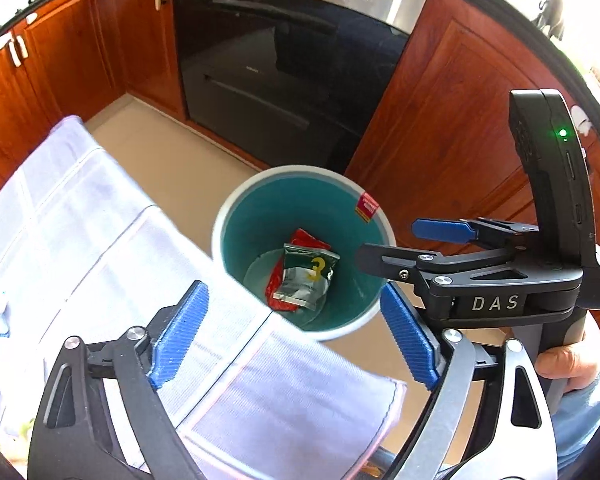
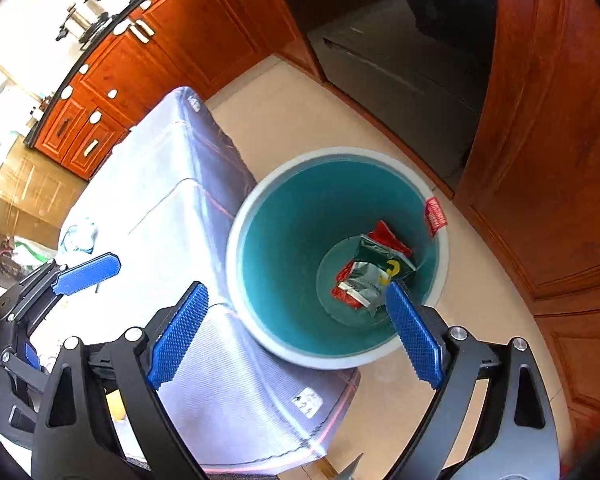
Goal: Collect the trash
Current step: 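Return both tools to the table and reach toward the pink snack box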
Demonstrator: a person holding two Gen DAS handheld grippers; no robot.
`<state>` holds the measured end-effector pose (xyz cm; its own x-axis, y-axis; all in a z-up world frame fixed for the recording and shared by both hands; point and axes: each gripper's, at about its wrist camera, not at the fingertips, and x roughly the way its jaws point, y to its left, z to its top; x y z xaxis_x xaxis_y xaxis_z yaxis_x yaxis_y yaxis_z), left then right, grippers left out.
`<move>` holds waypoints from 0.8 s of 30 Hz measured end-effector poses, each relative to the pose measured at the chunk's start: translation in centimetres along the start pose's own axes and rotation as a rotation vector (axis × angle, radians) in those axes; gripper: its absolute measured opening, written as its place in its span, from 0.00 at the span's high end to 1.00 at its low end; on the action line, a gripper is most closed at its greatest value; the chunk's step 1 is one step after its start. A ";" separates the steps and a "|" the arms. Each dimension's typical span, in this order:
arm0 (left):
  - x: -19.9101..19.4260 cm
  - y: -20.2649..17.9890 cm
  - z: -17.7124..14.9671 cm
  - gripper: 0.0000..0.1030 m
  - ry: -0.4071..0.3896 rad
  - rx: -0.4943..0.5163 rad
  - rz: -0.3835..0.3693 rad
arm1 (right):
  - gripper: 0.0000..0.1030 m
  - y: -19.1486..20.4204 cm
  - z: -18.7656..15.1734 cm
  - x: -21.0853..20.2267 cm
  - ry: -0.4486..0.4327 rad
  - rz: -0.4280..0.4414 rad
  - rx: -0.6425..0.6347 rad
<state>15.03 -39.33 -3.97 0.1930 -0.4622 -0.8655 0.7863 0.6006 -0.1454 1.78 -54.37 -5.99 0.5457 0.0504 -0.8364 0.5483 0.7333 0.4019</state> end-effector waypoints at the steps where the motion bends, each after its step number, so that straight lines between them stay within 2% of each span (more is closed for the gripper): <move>1: -0.4 0.2 0.0 0.11 -0.008 -0.003 0.004 | 0.16 0.6 -0.2 -0.3 -0.003 0.001 -0.009; 12: -6.4 3.3 -5.1 0.06 -0.079 -0.008 0.061 | 0.13 8.0 -2.8 -3.0 -0.018 0.021 -0.098; 18: -12.3 8.2 -10.7 0.04 -0.099 0.008 0.175 | 0.11 12.4 -5.0 -3.0 0.023 0.068 -0.142; 24: -16.9 15.1 -17.4 0.04 -0.054 -0.046 0.303 | 0.10 18.6 -8.0 -1.2 0.095 0.127 -0.250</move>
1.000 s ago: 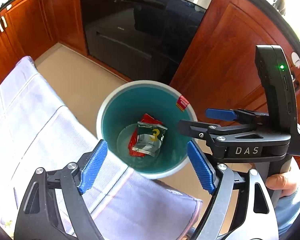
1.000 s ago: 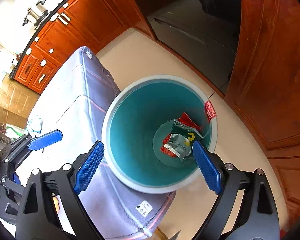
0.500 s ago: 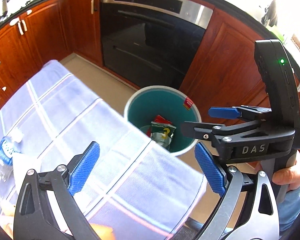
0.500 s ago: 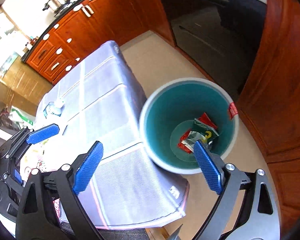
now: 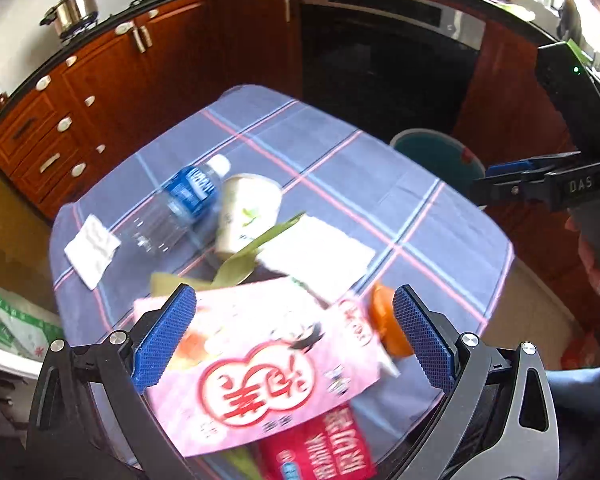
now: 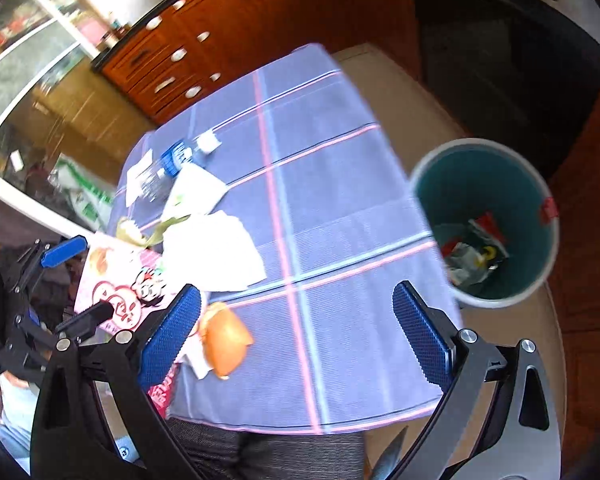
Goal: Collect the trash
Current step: 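Return both tools to the table and reach toward the pink snack box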
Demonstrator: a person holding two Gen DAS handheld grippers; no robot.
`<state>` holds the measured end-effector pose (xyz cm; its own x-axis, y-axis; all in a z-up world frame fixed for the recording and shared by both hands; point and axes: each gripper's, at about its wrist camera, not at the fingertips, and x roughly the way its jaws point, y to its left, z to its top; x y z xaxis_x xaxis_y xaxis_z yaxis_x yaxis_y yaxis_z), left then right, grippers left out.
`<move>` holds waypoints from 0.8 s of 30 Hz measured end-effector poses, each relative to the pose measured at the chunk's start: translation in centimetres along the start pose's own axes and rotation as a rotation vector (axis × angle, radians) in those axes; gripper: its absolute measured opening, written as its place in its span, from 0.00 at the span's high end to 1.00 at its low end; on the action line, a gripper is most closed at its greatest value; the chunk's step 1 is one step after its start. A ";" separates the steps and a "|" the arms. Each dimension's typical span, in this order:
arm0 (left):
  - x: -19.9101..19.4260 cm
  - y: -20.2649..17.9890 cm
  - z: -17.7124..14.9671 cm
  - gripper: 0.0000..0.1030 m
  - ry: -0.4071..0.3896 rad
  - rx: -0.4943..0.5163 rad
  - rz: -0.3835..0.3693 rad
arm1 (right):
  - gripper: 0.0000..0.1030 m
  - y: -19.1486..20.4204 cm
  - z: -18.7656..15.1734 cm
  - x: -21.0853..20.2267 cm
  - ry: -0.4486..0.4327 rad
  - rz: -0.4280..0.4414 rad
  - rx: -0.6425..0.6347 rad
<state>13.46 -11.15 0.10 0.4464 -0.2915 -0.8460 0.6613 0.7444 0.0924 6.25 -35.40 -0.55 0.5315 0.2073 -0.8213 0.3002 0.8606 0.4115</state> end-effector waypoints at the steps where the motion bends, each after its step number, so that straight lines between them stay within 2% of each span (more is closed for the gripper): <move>1: -0.2 1.2 -0.9 0.04 0.010 -0.011 0.021 | 0.10 0.9 -0.1 0.6 0.014 0.010 -0.016; 4: -0.8 4.8 -3.3 0.04 0.034 -0.068 0.044 | 0.10 3.8 -0.8 2.9 0.058 0.033 -0.053; 8: -1.0 8.4 -6.9 0.04 0.072 -0.155 0.007 | 0.10 6.7 -1.8 6.0 0.126 0.044 -0.085; 14: -0.3 8.9 -8.9 0.04 0.078 -0.158 -0.048 | 0.10 8.8 -2.3 7.8 0.173 0.063 -0.105; 19: 0.5 8.5 -8.4 0.04 0.072 -0.128 -0.022 | 0.10 8.9 -1.9 8.4 0.178 0.055 -0.098; 24: 1.4 10.1 -9.5 0.03 0.093 -0.190 -0.054 | 0.10 7.7 -0.8 8.6 0.163 0.045 -0.062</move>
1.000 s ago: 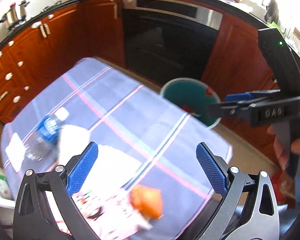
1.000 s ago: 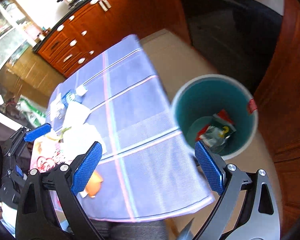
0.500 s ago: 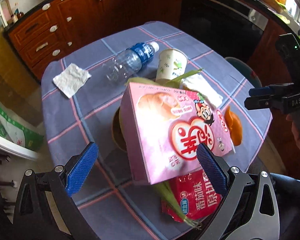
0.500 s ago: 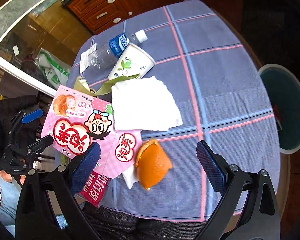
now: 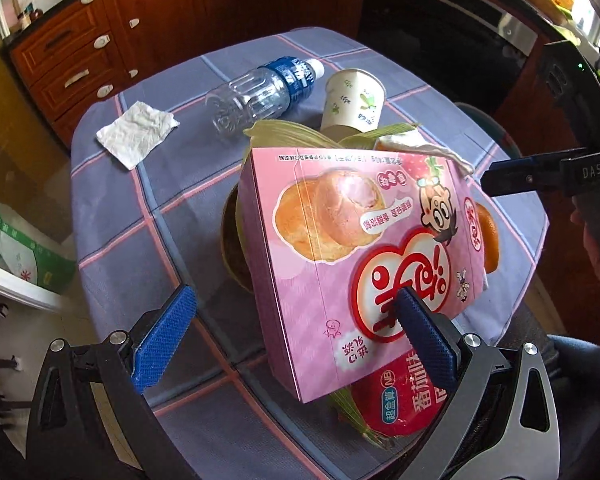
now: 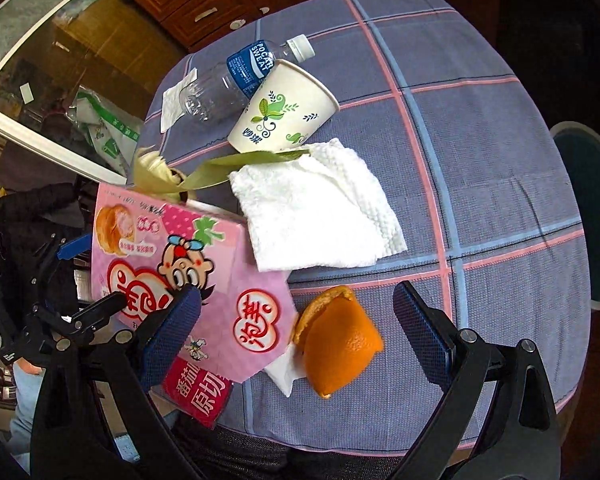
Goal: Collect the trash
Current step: 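Return both tools to the table and reach toward the pink snack box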
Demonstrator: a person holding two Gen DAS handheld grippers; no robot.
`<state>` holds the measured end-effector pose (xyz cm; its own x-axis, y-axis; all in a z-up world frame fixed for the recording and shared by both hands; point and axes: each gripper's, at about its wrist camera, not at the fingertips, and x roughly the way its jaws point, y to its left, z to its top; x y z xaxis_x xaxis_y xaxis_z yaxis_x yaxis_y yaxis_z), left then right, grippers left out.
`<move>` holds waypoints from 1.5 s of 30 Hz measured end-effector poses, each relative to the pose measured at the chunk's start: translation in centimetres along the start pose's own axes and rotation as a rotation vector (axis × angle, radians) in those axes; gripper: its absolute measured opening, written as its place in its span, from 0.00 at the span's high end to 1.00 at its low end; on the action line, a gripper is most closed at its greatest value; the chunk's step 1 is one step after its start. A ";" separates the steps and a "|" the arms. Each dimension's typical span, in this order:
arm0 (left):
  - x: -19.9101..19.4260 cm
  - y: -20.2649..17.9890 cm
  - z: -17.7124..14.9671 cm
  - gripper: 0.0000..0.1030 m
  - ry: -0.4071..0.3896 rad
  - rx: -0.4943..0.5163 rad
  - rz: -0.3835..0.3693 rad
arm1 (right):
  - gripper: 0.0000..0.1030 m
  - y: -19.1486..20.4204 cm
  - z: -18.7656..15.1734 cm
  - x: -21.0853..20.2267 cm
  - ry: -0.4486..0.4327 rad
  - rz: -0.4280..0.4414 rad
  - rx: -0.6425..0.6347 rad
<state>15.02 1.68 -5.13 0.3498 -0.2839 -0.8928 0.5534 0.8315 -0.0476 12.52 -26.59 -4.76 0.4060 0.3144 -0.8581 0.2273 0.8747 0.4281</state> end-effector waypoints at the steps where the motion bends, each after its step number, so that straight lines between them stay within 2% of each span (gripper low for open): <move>1: 0.1 0.5 -0.3 0.03 0.001 -0.021 -0.017 | 0.10 -0.2 0.3 0.1 0.000 0.000 0.006; 7: 0.3 2.6 -1.6 0.03 -0.010 -0.110 -0.067 | 0.10 -0.1 2.2 1.2 -0.028 0.002 0.009; 15: 0.1 2.9 -2.0 0.03 -0.020 -0.105 -0.017 | 0.12 0.1 3.1 2.9 -0.020 0.062 0.034; 18: -0.4 2.0 -1.8 0.03 -0.022 -0.087 0.039 | 0.14 -0.7 2.9 3.0 -0.001 0.079 0.078; 22: -1.6 -0.4 -1.6 0.03 -0.025 -0.042 0.111 | 0.14 -0.9 2.3 2.1 -0.027 0.062 0.045; 25: -2.3 -4.0 -1.5 0.03 -0.042 0.055 0.177 | 0.14 -1.2 1.8 1.6 -0.034 0.079 0.044; 29: -2.6 -9.5 -2.1 0.03 -0.060 0.178 0.184 | 0.14 -1.7 0.8 0.7 -0.046 0.104 0.037; 32: -0.9 -12.9 -2.6 0.03 -0.066 0.260 0.260 | 0.14 -2.7 0.2 -0.2 -0.060 0.128 0.048; 36: 2.2 -14.7 -3.1 0.03 -0.008 0.244 0.300 | 0.14 -4.0 -0.9 -1.1 -0.076 0.157 0.068; 39: 3.4 -15.8 -3.1 0.03 -0.048 0.261 0.414 | 0.14 -4.9 -1.5 -1.2 -0.077 0.163 0.078; 42: 4.0 -16.1 -2.7 0.03 -0.068 0.242 0.468 | 0.14 -5.4 -1.7 -0.9 -0.073 0.175 0.099; 45: 3.3 -15.6 -2.1 0.03 -0.089 0.216 0.489 | 0.14 -5.4 -2.0 -0.9 -0.075 0.189 0.101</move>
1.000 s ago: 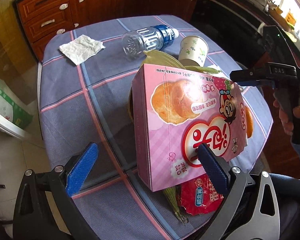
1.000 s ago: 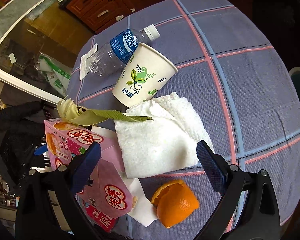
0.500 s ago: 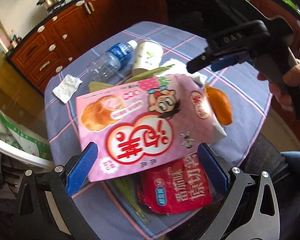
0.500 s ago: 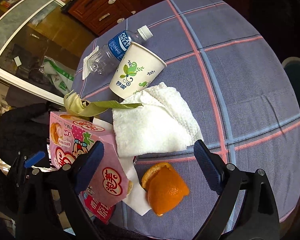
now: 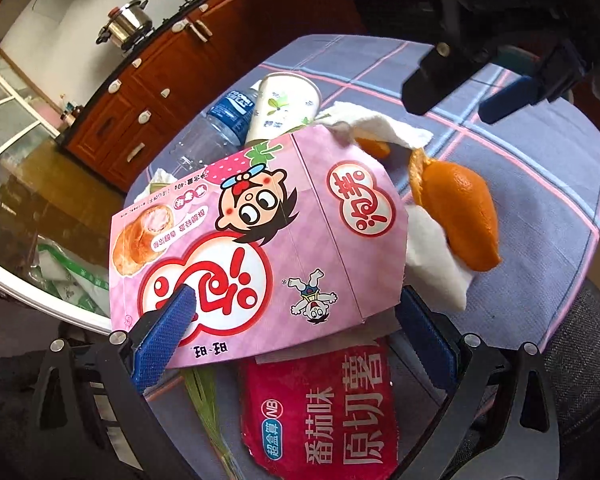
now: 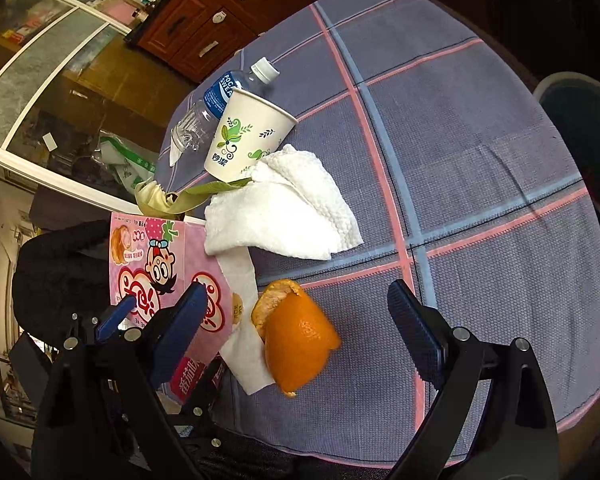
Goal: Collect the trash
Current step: 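Return both tools to the table and reach toward the pink snack box, then grasp the pink snack box with the left tool while the right tool grasps a tissue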
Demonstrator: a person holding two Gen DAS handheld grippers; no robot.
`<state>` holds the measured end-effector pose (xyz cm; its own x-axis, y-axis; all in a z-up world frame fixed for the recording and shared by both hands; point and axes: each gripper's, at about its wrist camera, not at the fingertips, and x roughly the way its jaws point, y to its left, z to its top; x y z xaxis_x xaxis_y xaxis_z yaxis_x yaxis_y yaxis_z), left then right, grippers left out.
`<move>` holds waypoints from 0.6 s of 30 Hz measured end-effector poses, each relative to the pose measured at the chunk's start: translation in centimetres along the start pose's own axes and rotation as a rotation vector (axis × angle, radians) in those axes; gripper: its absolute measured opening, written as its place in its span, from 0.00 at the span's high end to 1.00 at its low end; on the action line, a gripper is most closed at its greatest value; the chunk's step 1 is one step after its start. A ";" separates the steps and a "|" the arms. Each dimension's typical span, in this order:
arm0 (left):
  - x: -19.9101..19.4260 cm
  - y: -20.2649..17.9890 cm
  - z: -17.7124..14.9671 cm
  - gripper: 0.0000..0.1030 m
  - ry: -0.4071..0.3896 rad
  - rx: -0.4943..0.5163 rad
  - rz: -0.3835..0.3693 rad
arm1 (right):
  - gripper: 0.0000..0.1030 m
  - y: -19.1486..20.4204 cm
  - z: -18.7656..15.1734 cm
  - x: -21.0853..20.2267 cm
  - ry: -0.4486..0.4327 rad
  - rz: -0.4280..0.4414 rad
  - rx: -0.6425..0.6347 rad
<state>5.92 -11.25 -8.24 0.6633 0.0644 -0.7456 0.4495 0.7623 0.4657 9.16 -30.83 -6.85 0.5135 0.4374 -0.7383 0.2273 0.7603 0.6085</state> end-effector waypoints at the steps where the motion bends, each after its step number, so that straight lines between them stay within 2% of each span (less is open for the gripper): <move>1: -0.2 0.9 0.1 0.03 -0.009 -0.023 0.016 | 0.14 0.2 0.0 0.0 -0.001 0.006 -0.004; 4: -1.2 3.8 0.4 0.03 -0.023 -0.103 0.053 | 0.14 0.9 -0.1 -0.1 -0.005 0.031 -0.020; 8: -2.0 7.4 0.1 0.03 -0.029 -0.211 0.049 | 0.15 3.0 0.2 0.0 -0.013 0.078 -0.056; 9: -2.2 7.9 -0.1 0.03 -0.031 -0.224 0.055 | 0.17 3.6 0.2 0.1 -0.017 0.083 -0.071; 11: -2.2 9.0 -0.4 0.03 -0.030 -0.257 0.069 | 0.33 5.0 0.3 0.4 -0.013 0.090 -0.101; 14: -2.1 10.5 -1.0 0.03 -0.017 -0.312 0.045 | 0.45 6.5 0.3 1.2 0.001 0.087 -0.128; 18: -1.1 11.1 -0.9 0.03 0.006 -0.355 0.024 | 0.46 7.5 0.1 2.5 0.027 0.080 -0.144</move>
<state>9.59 -2.27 -2.66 0.6670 0.0884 -0.7398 0.1972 0.9366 0.2897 12.21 -24.08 -4.10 0.5023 0.5107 -0.6977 0.0645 0.7825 0.6193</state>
